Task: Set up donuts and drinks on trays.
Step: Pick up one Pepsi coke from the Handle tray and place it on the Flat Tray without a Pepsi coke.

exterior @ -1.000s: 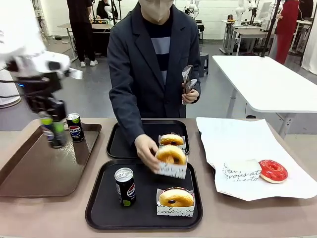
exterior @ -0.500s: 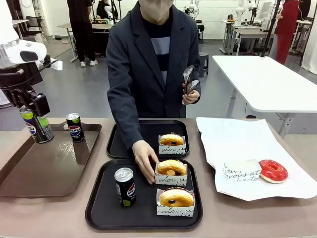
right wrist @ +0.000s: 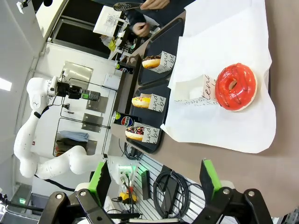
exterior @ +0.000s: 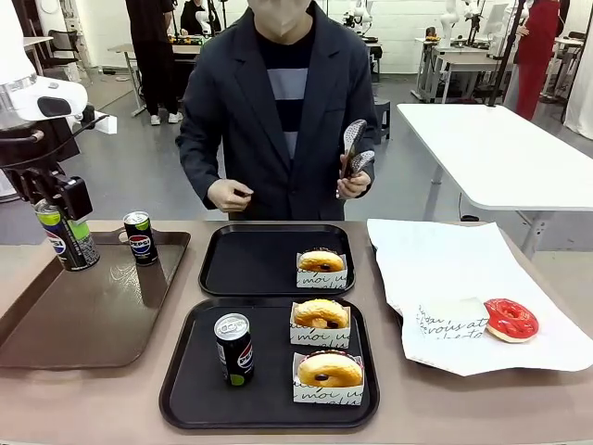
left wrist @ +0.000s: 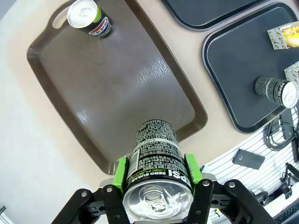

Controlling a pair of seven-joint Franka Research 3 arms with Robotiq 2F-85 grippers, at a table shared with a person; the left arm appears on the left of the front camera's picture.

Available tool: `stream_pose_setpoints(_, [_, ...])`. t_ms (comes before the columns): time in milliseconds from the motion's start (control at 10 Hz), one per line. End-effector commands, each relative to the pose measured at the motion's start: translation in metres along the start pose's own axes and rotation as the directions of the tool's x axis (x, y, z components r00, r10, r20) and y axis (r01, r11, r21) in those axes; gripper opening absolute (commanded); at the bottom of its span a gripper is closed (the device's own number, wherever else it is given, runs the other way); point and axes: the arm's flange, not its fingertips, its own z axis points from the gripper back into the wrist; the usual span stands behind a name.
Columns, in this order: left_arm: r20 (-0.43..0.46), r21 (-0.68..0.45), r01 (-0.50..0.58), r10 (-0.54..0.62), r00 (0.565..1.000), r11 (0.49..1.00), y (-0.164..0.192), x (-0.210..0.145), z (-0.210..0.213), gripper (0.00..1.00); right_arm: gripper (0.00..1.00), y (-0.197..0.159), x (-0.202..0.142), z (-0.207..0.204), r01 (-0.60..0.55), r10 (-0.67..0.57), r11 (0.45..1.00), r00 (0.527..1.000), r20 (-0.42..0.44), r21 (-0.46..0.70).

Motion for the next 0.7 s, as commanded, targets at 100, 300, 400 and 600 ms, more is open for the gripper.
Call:
stream_pose_setpoints(100, [0.003,0.002,0.008,-0.008,1.0,1.0,0.0004,-0.0026,0.004,0.58,1.0,-0.0001,0.0019,0.0008,-0.016,0.015,1.0,1.0,0.019,0.019])
stream_pose_setpoints(300, [0.003,0.002,0.008,-0.008,1.0,1.0,0.0004,-0.0026,0.004,0.58,1.0,-0.0001,0.0019,0.0008,-0.016,0.015,1.0,1.0,0.019,0.019])
stream_pose_setpoints(400, [0.003,0.002,0.008,-0.008,1.0,1.0,0.0004,-0.0026,0.004,0.58,1.0,-0.0001,0.0019,0.0008,-0.016,0.015,1.0,1.0,0.019,0.019])
stream_pose_setpoints(600, [-0.011,-0.037,0.062,-0.062,0.998,0.997,-0.0044,0.0073,-0.0037,0.58,1.0,-0.0001,0.0019,0.0008,-0.016,0.015,1.0,1.0,0.019,0.019])
